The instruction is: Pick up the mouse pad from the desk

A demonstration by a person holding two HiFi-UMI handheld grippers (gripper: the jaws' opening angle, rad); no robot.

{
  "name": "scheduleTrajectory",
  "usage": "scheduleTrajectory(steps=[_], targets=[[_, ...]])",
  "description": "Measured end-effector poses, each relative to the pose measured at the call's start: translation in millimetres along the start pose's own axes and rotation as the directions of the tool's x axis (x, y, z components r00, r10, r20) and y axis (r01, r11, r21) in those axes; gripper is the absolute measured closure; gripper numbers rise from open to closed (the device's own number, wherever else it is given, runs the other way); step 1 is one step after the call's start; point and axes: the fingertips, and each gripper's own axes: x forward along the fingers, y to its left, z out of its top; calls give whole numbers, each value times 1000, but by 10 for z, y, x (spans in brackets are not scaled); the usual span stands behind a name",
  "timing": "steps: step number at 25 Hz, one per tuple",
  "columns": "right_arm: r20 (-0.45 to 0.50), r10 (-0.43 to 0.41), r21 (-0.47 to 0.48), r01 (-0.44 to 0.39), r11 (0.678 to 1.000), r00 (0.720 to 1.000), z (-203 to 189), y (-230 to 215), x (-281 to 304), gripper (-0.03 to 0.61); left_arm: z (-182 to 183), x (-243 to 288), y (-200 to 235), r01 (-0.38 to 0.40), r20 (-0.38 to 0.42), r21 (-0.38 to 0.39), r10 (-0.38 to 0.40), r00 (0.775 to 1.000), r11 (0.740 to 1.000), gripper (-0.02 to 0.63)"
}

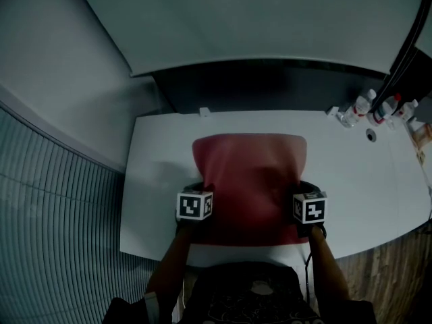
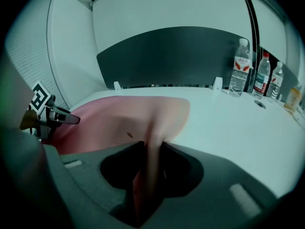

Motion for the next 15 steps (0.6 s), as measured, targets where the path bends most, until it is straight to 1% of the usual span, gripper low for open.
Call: scheduleTrajectory(steps=[3,8,15], targets=[[1,26,6,-26,1000,1000,9,42,-19,485,1,-4,-16,-3,2,16,3,1000,1000,529],[8,54,15,-55,998,998,24,81,-23,512,-8,8,-43,1,9,21,-1,1000,1000,549],[8,64,17,-64,998,998,21,95,-37,518,6,-12,-55,-19,19,48,18,1000,999,554]])
